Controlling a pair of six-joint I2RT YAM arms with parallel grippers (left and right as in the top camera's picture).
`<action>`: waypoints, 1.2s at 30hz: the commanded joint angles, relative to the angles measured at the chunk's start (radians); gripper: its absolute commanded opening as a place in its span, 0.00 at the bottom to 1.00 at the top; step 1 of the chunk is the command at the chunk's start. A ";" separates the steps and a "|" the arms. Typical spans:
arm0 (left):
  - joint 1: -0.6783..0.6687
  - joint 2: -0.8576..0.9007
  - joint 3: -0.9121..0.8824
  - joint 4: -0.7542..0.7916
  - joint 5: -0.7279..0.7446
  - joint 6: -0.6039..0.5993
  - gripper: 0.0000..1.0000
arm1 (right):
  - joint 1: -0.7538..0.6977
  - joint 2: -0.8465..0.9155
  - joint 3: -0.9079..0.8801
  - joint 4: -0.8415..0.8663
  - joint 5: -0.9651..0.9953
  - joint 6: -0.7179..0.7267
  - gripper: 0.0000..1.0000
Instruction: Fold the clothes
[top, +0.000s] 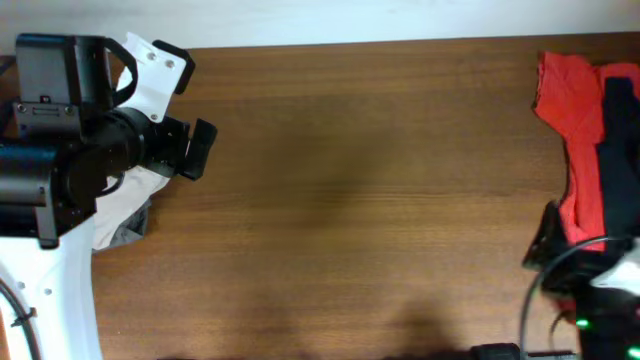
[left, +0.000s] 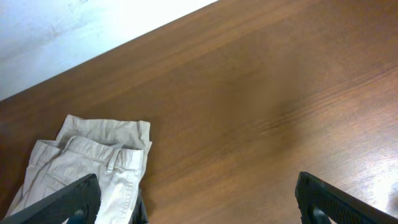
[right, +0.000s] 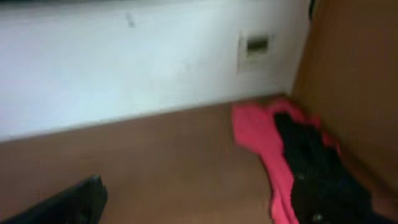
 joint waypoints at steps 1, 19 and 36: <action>-0.003 -0.006 -0.002 0.000 -0.004 0.015 1.00 | -0.019 -0.114 -0.214 0.050 -0.020 -0.003 0.99; -0.003 -0.006 -0.002 0.000 -0.004 0.015 1.00 | -0.019 -0.450 -0.817 0.233 -0.052 0.084 0.99; -0.003 -0.006 -0.002 0.000 -0.004 0.015 1.00 | -0.018 -0.450 -0.910 0.130 -0.055 0.084 0.99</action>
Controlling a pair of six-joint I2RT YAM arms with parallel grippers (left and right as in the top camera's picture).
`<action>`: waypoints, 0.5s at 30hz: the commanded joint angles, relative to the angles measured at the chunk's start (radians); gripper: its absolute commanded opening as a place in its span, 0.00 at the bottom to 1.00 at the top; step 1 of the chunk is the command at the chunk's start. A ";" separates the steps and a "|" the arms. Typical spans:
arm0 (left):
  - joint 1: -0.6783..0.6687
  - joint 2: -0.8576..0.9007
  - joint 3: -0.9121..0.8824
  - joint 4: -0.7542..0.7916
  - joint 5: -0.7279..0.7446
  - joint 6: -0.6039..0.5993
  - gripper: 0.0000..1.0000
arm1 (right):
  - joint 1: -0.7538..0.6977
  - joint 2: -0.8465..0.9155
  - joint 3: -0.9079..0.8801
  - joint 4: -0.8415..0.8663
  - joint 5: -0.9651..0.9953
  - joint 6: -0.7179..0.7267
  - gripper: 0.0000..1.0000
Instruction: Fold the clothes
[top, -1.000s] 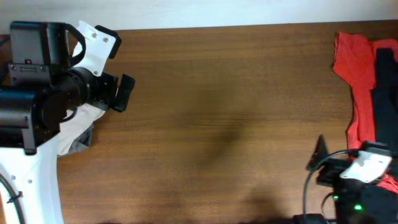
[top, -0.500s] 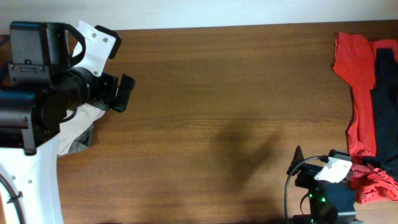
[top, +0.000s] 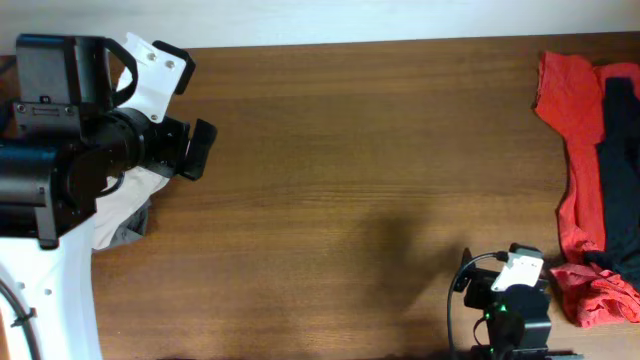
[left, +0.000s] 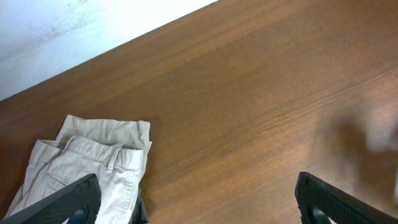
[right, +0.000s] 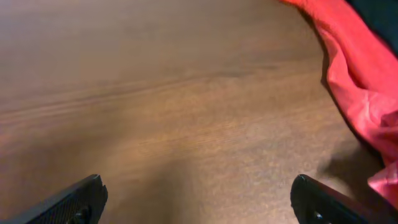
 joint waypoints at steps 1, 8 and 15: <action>-0.003 -0.006 -0.002 0.000 -0.004 0.015 1.00 | -0.005 -0.012 -0.005 -0.015 -0.005 0.015 0.99; -0.003 -0.006 -0.002 0.000 -0.003 0.015 1.00 | -0.005 -0.012 -0.005 -0.024 -0.005 0.015 0.99; -0.003 -0.006 -0.002 0.000 -0.003 0.015 1.00 | -0.005 -0.012 -0.005 -0.024 -0.005 0.015 0.99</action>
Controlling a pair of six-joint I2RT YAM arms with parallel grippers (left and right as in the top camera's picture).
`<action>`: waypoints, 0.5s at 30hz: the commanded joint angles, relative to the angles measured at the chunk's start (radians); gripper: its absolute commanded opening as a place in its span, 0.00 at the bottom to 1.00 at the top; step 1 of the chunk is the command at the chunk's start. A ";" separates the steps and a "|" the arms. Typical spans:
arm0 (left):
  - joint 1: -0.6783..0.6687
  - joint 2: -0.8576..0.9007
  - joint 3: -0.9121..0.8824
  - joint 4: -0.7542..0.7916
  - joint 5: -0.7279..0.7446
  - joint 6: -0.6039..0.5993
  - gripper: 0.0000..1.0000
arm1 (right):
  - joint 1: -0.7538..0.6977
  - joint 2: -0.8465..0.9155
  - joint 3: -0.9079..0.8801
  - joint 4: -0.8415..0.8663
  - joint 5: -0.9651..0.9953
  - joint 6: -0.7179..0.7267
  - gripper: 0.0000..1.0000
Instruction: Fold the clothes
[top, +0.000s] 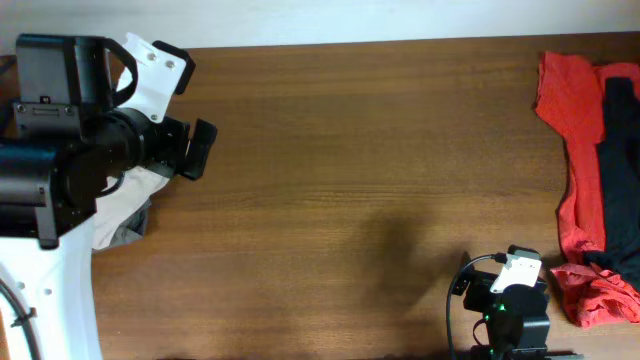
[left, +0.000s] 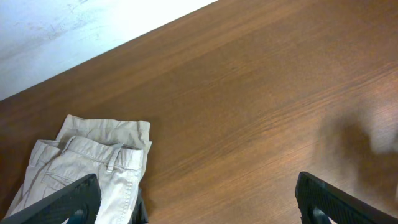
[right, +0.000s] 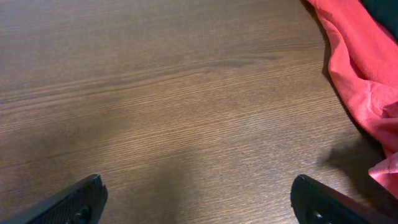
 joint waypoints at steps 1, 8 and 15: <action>-0.003 -0.006 -0.002 -0.002 -0.004 0.015 1.00 | -0.005 -0.012 -0.005 0.002 -0.002 0.012 0.99; -0.003 -0.026 -0.010 0.006 -0.035 0.023 1.00 | -0.005 -0.012 -0.005 0.002 -0.002 0.012 0.99; -0.003 -0.209 -0.302 0.379 -0.049 0.023 1.00 | -0.005 -0.012 -0.005 0.002 -0.002 0.012 0.99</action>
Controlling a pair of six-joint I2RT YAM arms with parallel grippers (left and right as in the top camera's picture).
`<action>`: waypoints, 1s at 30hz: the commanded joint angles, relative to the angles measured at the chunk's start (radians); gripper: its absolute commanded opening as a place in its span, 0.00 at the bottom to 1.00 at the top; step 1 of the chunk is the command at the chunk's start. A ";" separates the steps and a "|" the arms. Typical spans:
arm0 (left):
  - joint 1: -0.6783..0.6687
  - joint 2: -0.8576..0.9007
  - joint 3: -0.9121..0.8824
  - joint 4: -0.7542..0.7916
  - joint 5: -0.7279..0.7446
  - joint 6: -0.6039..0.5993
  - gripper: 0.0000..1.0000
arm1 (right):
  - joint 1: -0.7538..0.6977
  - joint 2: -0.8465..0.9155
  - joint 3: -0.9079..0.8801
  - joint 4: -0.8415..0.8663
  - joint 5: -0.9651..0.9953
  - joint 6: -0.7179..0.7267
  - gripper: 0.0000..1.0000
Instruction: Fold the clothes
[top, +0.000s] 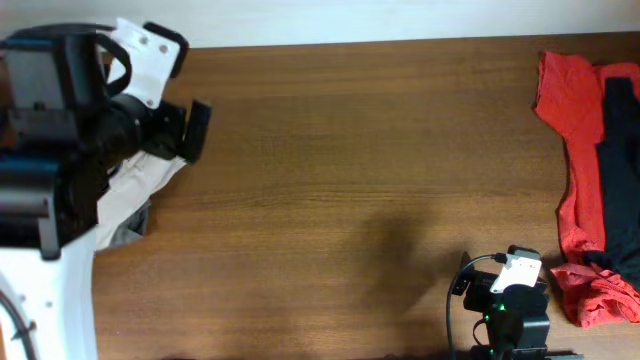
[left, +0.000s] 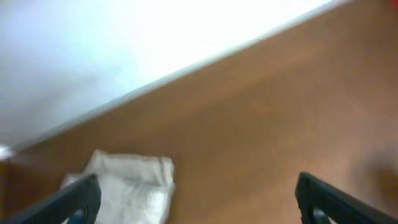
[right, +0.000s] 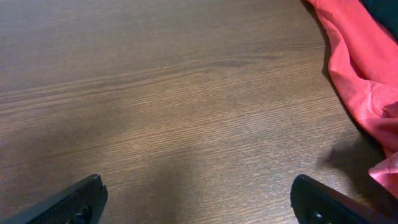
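Observation:
Folded beige trousers (top: 128, 192) lie at the table's left edge, partly under my left arm; the blurred left wrist view shows them as a pale bundle (left: 127, 186). My left gripper (left: 196, 202) is open above the table beside them, holding nothing. A red garment (top: 575, 140) with a black one (top: 620, 160) on it lies unfolded at the far right. My right gripper (right: 198, 202) is open low over bare wood at the front right, with the red cloth (right: 357, 68) to its right.
The brown wooden table (top: 360, 180) runs to a white wall along its far edge. The right arm's base (top: 510, 315) with a cable sits at the front edge.
My left arm has lifted and tilted back, so its view now takes in more wall and is blurred. The right arm and both piles of clothes have not moved.
At first my right gripper was up at the right edge by the red and black clothes, looking toward the wall. Then it was down at the front right over bare wood, where it stays. My left arm stood still by the beige trousers until its recent shift.

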 joint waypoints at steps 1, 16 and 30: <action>-0.003 -0.157 -0.214 0.137 -0.020 0.014 1.00 | -0.005 -0.012 -0.005 0.002 -0.002 0.012 0.99; -0.003 -0.822 -1.240 0.691 -0.169 0.014 1.00 | -0.005 -0.012 -0.005 0.002 -0.002 0.012 0.99; -0.003 -1.292 -1.747 0.757 -0.170 0.013 1.00 | -0.005 -0.012 -0.005 0.002 -0.002 0.012 0.99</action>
